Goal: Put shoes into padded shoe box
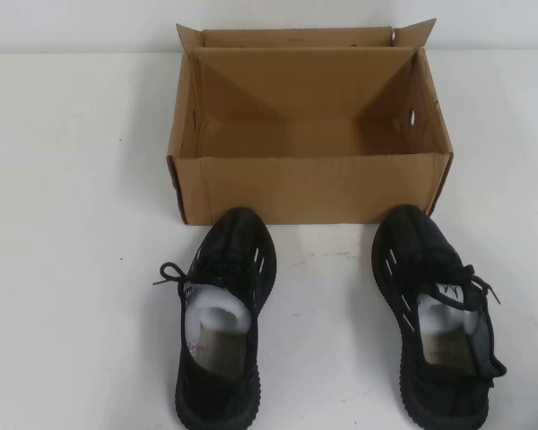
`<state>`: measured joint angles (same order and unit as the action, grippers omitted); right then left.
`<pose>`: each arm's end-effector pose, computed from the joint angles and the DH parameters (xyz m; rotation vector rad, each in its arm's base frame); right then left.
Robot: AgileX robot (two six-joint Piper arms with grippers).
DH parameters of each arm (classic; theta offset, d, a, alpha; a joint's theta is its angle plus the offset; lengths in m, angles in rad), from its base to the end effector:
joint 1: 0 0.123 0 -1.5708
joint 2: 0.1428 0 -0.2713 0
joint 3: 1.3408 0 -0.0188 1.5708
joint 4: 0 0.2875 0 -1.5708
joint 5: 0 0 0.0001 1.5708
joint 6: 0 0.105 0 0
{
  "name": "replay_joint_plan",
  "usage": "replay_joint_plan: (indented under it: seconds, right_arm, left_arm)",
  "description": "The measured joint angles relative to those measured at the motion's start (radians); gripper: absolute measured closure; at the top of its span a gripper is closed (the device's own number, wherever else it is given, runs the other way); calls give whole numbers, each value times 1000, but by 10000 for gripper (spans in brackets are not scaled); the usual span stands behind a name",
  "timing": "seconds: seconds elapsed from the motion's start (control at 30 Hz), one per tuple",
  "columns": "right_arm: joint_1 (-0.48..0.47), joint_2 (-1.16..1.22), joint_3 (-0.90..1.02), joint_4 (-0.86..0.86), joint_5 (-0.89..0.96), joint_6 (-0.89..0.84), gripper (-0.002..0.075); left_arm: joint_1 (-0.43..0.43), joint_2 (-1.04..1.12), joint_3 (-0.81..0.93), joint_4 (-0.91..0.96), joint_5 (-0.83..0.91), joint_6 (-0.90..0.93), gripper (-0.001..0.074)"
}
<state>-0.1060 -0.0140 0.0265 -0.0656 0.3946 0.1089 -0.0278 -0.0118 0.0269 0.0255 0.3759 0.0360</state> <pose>0.1149 -0.0149 0.1650 0.1629 1.8833 -0.0632 0.1166 -0.0023 0.1664 0.0756 1.8731 0.0307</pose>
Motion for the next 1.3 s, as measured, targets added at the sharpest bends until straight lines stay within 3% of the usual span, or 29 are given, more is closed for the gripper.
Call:
replay_joint_plan:
  seconds: [0.3,0.33,0.4,0.6,0.63,0.7,1.3]
  right_arm:
    - [0,0,0,0,0,0,733]
    - [0,0,0,0,-70,-7,733]
    - [0,0,0,0,0,0,733]
    - [0,0,0,0,0,0,733]
    - [0,0,0,0,-70,-7,733]
    - [0,0,0,0,0,0,733]
    - [0,0,0,0,0,0,733]
  left_arm:
    - [0,0,0,0,0,0,739]
    - [0,0,0,0,0,0,739]
    - [0,0,0,0,0,0,739]
    - [0,0,0,0,0,0,739]
    - [0,0,0,0,0,0,740]
    - [0,0,0,0,0,0,739]
    - [0,0,0,0,0,0,739]
